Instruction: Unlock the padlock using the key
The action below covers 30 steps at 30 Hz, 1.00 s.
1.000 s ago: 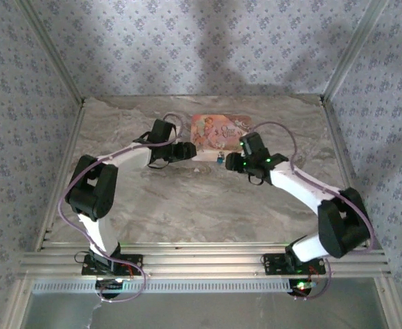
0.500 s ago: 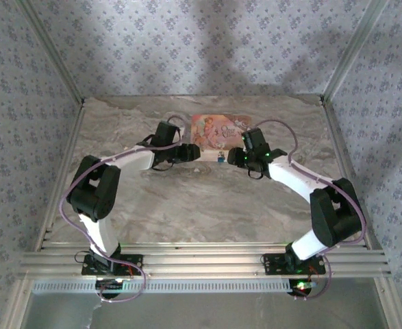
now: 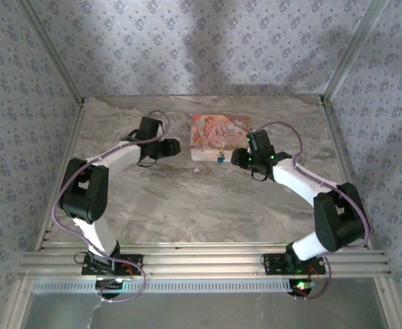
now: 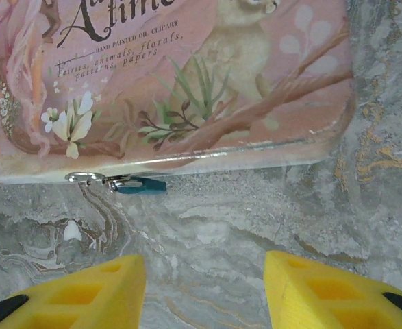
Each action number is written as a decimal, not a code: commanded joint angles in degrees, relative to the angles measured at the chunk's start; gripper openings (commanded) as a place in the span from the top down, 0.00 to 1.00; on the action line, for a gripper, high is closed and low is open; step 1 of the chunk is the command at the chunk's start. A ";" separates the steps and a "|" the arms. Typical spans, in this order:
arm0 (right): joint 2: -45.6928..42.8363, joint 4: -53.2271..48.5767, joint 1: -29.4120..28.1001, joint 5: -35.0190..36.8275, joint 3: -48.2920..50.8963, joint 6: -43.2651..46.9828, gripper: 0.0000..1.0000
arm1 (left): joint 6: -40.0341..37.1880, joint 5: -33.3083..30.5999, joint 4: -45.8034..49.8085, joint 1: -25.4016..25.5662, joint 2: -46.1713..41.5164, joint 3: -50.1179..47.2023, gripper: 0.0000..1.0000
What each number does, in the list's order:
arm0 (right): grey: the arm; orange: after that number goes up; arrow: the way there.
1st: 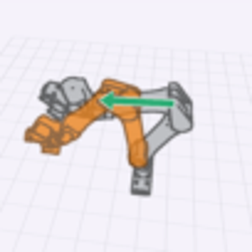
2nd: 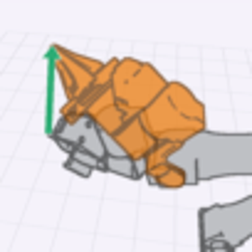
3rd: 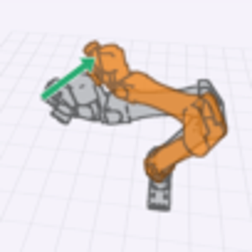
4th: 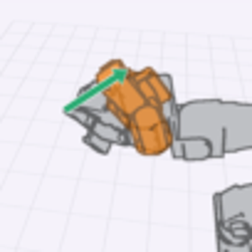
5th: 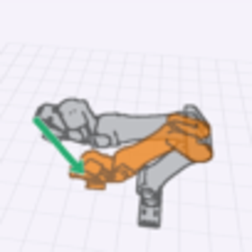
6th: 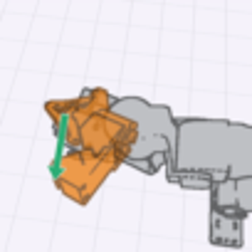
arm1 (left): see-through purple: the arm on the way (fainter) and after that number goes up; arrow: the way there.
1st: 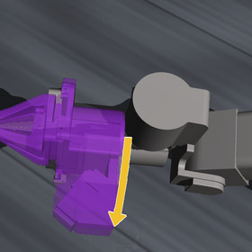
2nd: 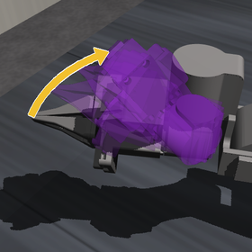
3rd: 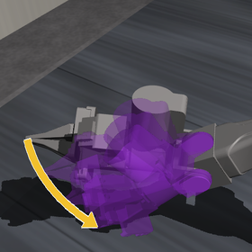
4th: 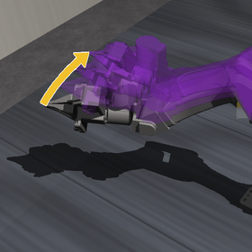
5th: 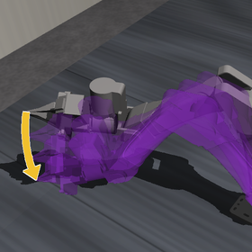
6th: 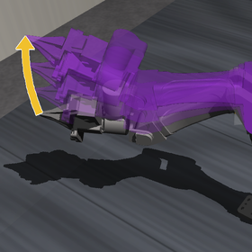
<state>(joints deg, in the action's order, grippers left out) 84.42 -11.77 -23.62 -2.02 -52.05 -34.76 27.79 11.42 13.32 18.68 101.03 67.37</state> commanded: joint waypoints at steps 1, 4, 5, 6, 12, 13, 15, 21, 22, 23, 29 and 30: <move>-1.44 -0.30 -0.91 1.99 1.11 -0.80 0.51 | -2.65 -2.41 4.34 -0.48 -1.69 3.46 0.42; -0.93 0.83 -3.03 3.71 1.60 -0.83 0.52 | -1.52 -0.82 4.11 -0.44 -0.72 4.69 0.42; -0.59 1.06 -4.07 4.42 1.53 -0.81 0.52 | -0.88 0.20 3.32 -0.32 -0.54 4.61 0.42; -0.04 1.30 -5.30 5.65 1.21 -0.75 0.52 | -0.39 1.13 2.58 -0.01 -0.34 4.44 0.42; 3.23 1.99 -10.52 9.18 -1.06 -0.77 0.52 | -1.41 -3.00 4.92 -1.02 -1.28 3.42 0.42; 4.16 1.91 -11.12 9.49 -1.68 -0.80 0.52 | -1.55 -3.09 5.20 -1.71 -1.88 2.99 0.42; 6.05 1.67 -11.83 9.50 -2.85 -0.80 0.52 | -2.22 -3.17 6.05 -2.72 -2.82 2.76 0.42; 9.51 1.27 -13.30 9.09 -6.44 -1.84 0.52 | -0.93 -10.73 12.05 -8.25 -4.57 2.52 0.41; 9.61 1.10 -13.60 9.29 -7.01 -1.67 0.52 | 0.03 -12.13 12.82 -9.81 -4.68 2.21 0.41; 9.62 0.81 -13.91 9.63 -7.46 -1.71 0.52 | 0.78 -12.98 13.29 -11.37 -4.71 1.78 0.41; 9.27 -0.33 -14.42 10.11 -8.68 -1.66 0.52 | 3.12 -14.32 13.20 -19.59 -3.04 -0.42 0.40; 9.23 -0.31 -14.36 10.11 -8.68 -1.66 0.52 | 2.98 -13.99 12.81 -20.48 -2.38 -0.44 0.40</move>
<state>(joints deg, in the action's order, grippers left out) 93.93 -10.28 -37.78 6.55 -59.37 -35.62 29.43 -1.10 24.38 -0.14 97.80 67.68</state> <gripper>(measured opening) 0.484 0.600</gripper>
